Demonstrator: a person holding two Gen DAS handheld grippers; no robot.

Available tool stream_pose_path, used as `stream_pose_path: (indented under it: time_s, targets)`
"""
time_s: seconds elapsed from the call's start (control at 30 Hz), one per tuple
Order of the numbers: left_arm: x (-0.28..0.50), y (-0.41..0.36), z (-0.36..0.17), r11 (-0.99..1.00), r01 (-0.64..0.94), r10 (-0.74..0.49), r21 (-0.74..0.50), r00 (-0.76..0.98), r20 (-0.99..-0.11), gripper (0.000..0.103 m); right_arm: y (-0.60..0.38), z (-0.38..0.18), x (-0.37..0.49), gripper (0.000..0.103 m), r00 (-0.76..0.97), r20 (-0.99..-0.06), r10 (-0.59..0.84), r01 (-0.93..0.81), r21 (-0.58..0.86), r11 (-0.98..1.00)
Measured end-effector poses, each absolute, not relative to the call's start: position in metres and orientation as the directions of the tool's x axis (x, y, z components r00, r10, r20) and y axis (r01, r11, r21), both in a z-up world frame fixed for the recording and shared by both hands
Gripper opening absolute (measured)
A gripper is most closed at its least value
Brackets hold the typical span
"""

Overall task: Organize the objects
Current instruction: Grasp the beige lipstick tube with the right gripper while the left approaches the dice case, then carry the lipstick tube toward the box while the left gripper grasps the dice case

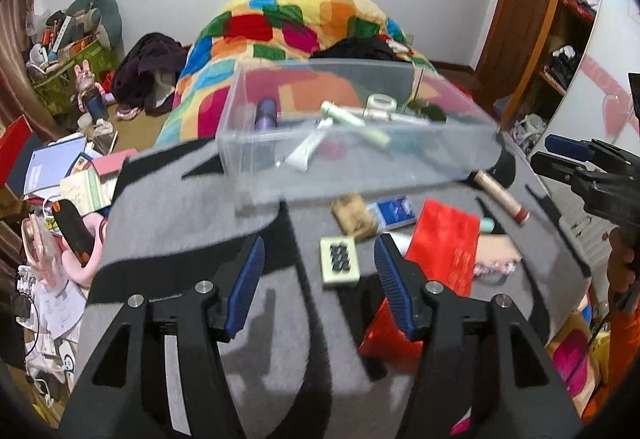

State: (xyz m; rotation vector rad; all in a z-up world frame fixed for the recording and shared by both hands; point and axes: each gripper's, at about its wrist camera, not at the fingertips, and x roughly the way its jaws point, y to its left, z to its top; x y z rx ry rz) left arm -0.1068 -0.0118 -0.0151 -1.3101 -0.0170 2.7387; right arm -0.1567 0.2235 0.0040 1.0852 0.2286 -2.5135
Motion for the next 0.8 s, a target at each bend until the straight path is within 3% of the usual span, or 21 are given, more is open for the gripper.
stream_pose_path:
  time_s: [0.4, 0.63, 0.7, 0.8]
  targets:
    - [-0.119, -0.013, -0.049, -0.993, -0.079, 0.115, -0.086, -0.552, -0.826, 0.057, 0.232, -0.052, -0.172, 0.057, -0.539, -0.811, -0.228, 0.364, 0.02, -0.931]
    - [-0.129, -0.005, -0.058, -0.992, -0.085, 0.12, -0.088, -0.532, -0.838, 0.056, 0.226, -0.064, -0.177, 0.031, -0.503, -0.836, -0.221, 0.363, 0.028, -0.931]
    - [-0.13, -0.004, -0.059, -0.993, -0.076, 0.118, -0.091, -0.544, -0.831, 0.052, 0.225, -0.063, -0.175, 0.018, -0.51, -0.832, -0.22, 0.367, 0.021, -0.93]
    - [-0.129, -0.005, -0.059, -0.993, -0.071, 0.116, -0.092, -0.552, -0.826, 0.031, 0.223, -0.063, -0.17, 0.014, -0.515, -0.828, -0.221, 0.377, 0.013, -0.926]
